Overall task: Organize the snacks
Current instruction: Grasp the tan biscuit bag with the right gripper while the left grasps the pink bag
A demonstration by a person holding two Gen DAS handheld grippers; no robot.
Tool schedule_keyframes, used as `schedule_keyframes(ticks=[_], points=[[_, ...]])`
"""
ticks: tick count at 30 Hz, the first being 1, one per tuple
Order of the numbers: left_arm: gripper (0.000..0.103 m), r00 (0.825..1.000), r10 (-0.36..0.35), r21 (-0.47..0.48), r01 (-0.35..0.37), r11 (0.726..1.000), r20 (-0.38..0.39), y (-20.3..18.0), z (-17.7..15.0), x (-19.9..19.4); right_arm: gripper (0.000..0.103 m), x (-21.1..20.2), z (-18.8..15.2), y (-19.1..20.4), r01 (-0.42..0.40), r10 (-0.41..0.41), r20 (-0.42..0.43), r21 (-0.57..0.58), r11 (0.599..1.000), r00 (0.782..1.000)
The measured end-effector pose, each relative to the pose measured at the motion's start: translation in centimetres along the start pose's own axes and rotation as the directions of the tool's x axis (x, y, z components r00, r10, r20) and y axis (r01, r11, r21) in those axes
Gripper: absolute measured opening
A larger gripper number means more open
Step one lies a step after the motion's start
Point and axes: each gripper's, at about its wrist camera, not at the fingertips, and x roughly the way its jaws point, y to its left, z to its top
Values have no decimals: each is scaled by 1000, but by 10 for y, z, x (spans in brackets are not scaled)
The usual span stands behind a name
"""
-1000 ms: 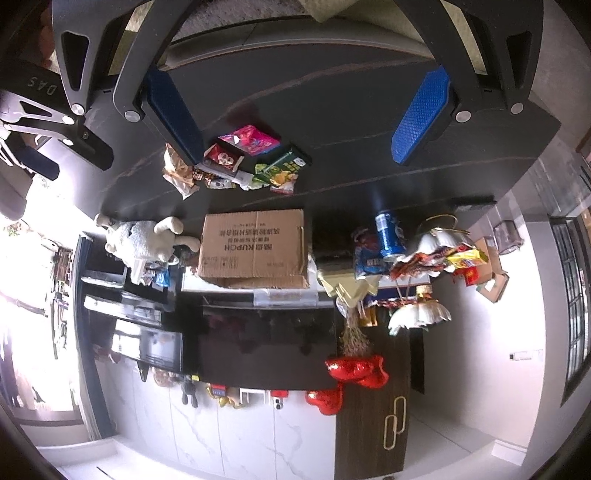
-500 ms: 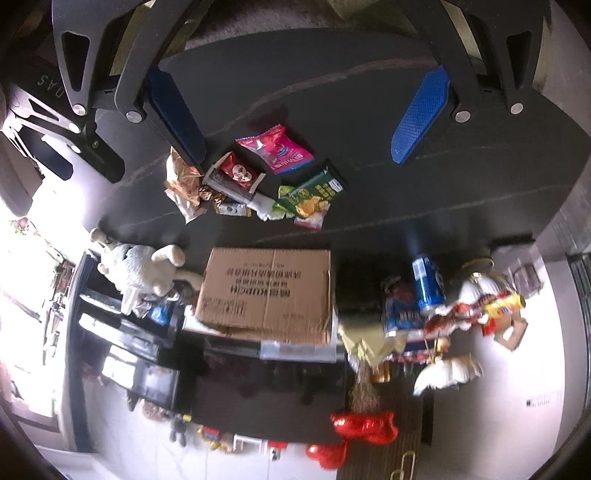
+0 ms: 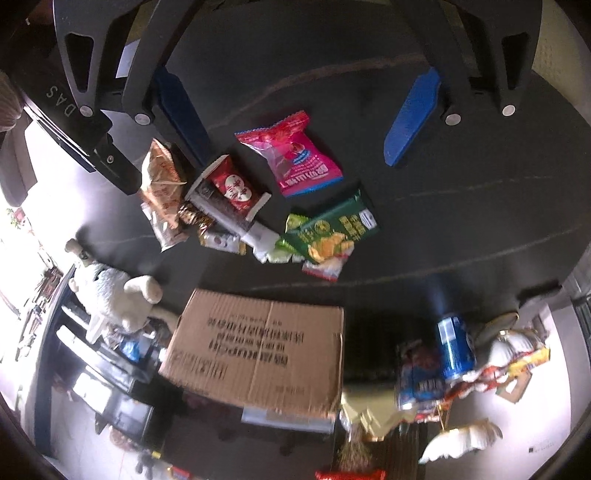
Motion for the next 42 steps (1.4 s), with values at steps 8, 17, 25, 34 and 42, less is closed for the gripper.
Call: schedule_keyframes(ticks=[8, 17, 25, 34, 42], points=[[83, 996, 2, -35, -5, 999, -88, -2, -1, 32, 83, 26, -1, -10, -9, 11, -51, 50, 999, 999], [72, 989, -11, -58, 3, 998, -149, -5, 3, 50, 78, 40, -1, -13, -18, 25, -81, 85, 996, 996], [57, 984, -16, -55, 7, 998, -175, -3, 1, 57, 68, 48, -3, -10, -50, 59, -111, 77, 996, 992], [47, 987, -18, -36, 12, 999, -161, -2, 0, 56, 44, 47, -8, -8, -42, 48, -111, 53, 998, 993], [44, 992, -5, 4, 5, 1000, -122, -2, -2, 44, 43, 29, -12, 5, -29, 29, -80, -2, 1000, 996]])
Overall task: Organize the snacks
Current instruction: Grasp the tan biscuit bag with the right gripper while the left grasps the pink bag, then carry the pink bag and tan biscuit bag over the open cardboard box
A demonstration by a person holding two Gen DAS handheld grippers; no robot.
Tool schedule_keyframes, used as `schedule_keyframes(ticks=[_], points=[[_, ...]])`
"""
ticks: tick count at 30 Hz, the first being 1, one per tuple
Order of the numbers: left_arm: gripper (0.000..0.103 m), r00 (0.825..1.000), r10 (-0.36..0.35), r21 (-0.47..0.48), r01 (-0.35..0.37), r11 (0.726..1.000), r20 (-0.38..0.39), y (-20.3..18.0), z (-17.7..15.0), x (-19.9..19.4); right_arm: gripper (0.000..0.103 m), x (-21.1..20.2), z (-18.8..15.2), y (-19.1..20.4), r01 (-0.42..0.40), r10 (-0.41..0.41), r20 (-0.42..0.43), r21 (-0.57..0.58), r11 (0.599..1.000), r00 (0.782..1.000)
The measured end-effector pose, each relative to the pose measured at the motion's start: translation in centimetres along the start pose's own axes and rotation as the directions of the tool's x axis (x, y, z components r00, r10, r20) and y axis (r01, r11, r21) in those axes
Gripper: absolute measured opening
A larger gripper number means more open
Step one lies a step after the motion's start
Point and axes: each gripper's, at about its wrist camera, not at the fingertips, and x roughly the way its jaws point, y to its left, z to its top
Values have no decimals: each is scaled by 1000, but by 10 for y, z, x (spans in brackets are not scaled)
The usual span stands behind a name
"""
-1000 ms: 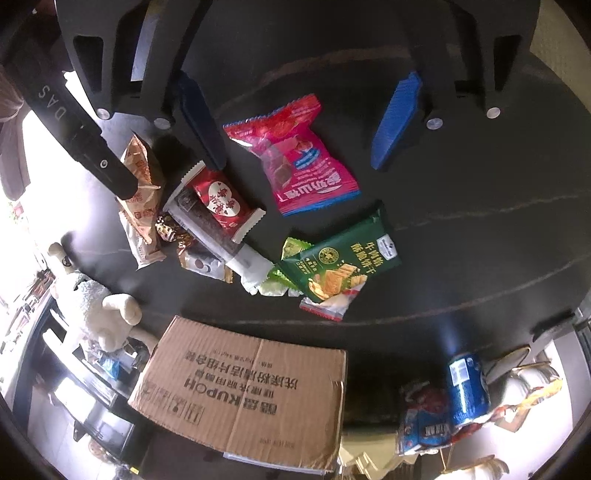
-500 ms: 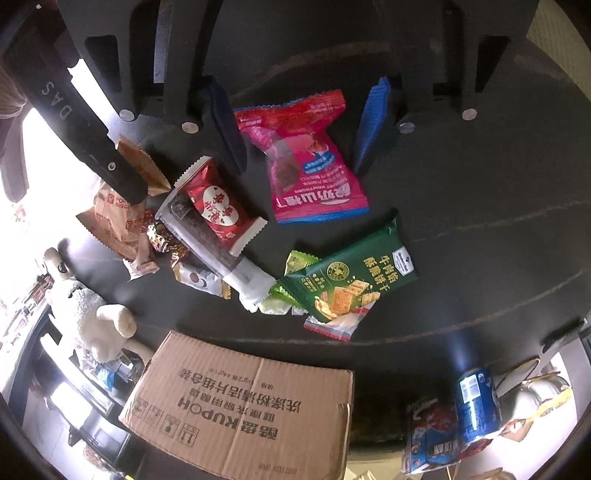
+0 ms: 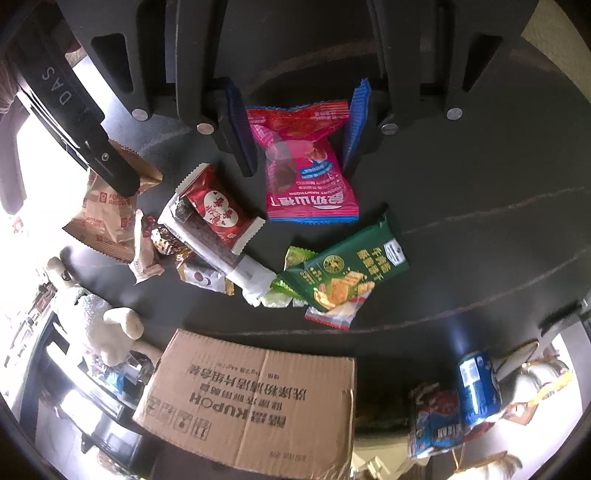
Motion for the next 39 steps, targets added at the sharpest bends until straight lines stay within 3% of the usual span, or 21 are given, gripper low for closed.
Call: schedule_keyframes(ticks=[8, 19, 39], points=[[44, 997, -30, 26, 29, 999, 73, 6, 3, -29, 43, -22, -2, 17, 0, 1, 40, -38, 999, 999], [44, 980, -50, 92, 32, 995, 194, 12, 13, -70, 43, -50, 6, 45, -2, 13, 104, -101, 995, 995], [44, 920, -126, 197, 54, 979, 372, 16, 81, -138, 43, -87, 70, 89, 11, 46, 260, -213, 977, 965]])
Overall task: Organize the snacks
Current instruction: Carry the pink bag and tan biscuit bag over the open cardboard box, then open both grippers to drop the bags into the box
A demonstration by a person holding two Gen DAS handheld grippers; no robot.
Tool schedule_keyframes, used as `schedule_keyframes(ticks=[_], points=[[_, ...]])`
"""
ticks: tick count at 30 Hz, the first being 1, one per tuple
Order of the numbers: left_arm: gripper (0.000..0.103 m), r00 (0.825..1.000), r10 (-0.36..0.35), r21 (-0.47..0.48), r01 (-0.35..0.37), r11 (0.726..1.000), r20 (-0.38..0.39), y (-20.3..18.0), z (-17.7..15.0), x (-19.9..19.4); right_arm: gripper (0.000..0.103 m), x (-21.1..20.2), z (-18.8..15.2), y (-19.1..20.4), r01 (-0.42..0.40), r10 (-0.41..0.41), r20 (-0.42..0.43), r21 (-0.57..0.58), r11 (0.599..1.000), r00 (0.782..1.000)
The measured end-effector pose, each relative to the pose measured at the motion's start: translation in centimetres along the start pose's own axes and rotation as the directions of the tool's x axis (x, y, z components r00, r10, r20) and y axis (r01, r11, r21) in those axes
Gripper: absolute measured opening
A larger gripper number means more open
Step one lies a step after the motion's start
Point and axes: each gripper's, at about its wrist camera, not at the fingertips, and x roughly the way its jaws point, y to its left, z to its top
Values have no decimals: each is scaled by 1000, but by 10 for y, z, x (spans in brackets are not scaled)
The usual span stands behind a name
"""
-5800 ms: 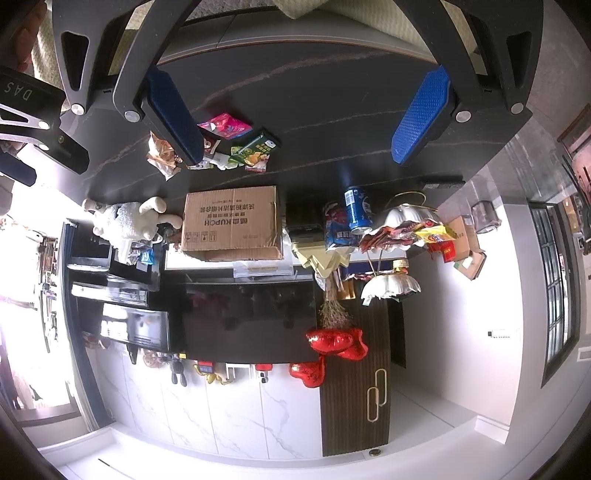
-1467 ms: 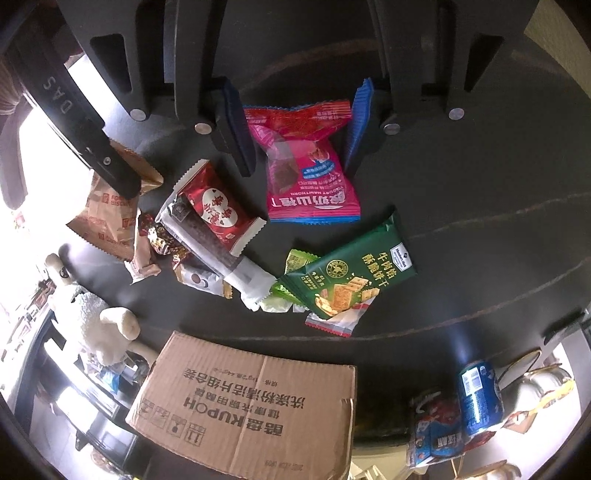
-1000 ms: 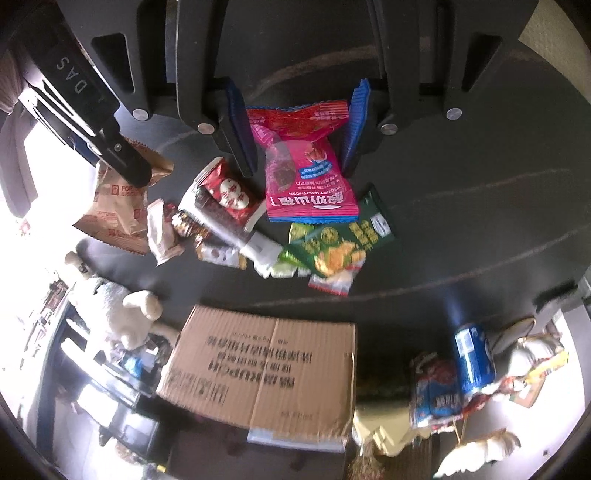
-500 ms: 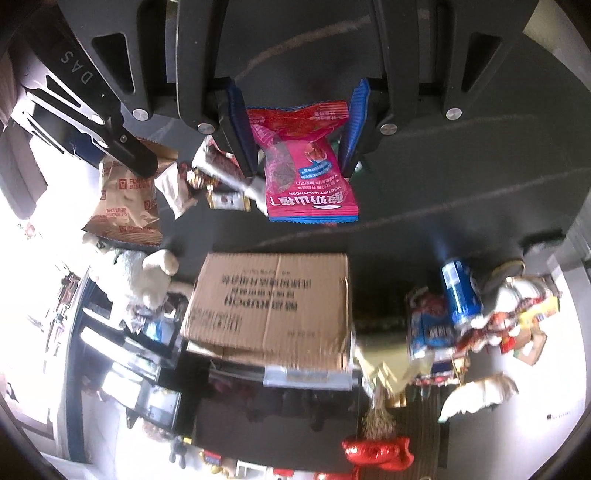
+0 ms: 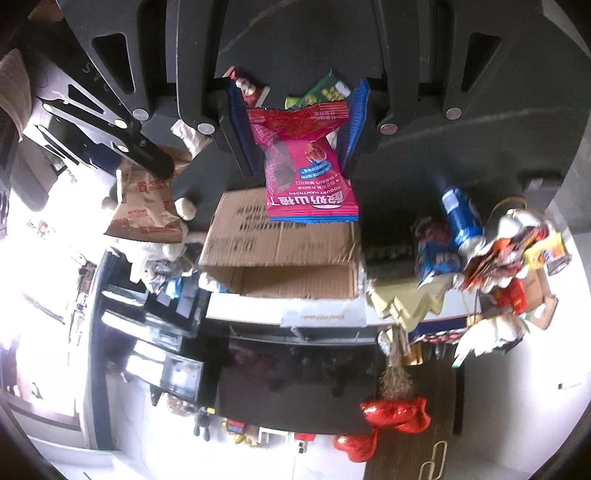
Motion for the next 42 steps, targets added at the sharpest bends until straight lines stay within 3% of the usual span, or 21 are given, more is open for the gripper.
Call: schedule_keyframes(ticks=[12, 19, 24, 33, 40, 42], points=[[44, 997, 14, 84, -20, 996, 70, -3, 67, 0, 43, 26, 65, 2, -22, 22, 29, -10, 1000, 999], [44, 1000, -18, 71, 17, 997, 25, 6, 101, 28, 43, 52, 99, 2, -39, 39, 5, -16, 999, 999], [44, 996, -63, 18, 64, 998, -56, 18, 123, 62, 43, 73, 124, 6, -55, 54, -21, -31, 998, 998], [44, 980, -93, -34, 88, 996, -176, 24, 145, 128, 43, 122, 150, 2, -32, 25, -100, -67, 997, 995], [44, 968, -83, -60, 71, 996, -238, 31, 148, 166, 44, 159, 156, -12, -9, -2, -153, -71, 997, 988], [52, 966, -59, -51, 48, 998, -251, 32, 148, 174, 49, 167, 157, -14, 11, -23, -159, -77, 997, 987]])
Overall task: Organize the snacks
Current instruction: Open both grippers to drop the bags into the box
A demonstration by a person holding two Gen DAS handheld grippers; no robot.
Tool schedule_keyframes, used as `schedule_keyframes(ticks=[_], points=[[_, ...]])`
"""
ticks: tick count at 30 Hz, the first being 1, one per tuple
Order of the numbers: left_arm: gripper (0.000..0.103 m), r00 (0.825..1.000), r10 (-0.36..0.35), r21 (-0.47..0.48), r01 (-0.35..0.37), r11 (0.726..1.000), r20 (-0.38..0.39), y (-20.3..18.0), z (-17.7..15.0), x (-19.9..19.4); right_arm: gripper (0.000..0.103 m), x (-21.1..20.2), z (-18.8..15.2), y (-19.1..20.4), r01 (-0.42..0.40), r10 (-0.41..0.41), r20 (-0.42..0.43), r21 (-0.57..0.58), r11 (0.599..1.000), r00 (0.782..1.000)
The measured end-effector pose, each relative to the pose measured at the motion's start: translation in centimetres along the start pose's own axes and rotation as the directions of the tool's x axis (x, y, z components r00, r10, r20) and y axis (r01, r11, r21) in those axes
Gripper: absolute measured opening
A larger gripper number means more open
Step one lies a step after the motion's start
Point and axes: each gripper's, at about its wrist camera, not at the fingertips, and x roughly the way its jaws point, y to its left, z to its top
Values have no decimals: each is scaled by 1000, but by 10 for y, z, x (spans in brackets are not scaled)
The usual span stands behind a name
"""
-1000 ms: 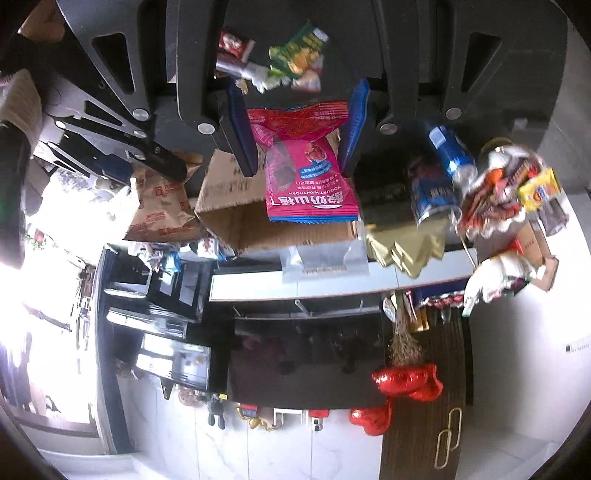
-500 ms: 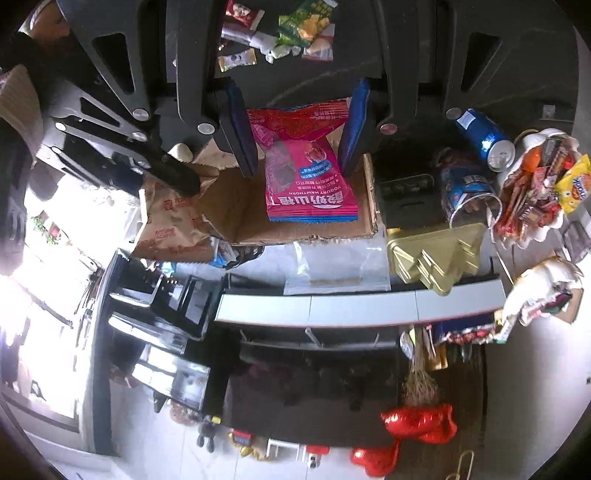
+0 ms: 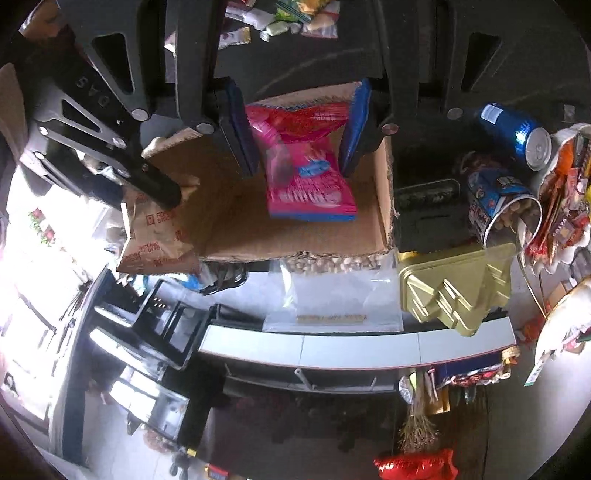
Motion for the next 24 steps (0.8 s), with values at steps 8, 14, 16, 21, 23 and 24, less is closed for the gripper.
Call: schedule_keyframes(ticks=[8, 14, 16, 21, 23, 24], points=[[68, 995, 89, 13, -90, 996, 44, 2, -11, -17, 69, -6, -11, -5, 46, -46, 8, 18, 999, 999], [77, 985, 137, 28, -140, 990, 103, -1, -31, -48, 69, -32, -28, 1, 32, -32, 24, 11, 999, 999], [78, 985, 135, 29, -139, 990, 110, -1, -39, -58, 69, -40, -32, 4, 33, -33, 25, 6, 999, 999], [82, 971, 168, 48, -178, 983, 168, -1, -61, -84, 69, -62, -51, 17, 25, -25, 24, -24, 999, 999], [84, 969, 175, 57, -188, 981, 176, -1, -69, -92, 69, -70, -59, 22, 18, -17, 27, -30, 999, 999], [86, 967, 181, 64, -194, 979, 178, 0, -74, -96, 69, -73, -62, 24, 12, -11, 23, -28, 1000, 1000]])
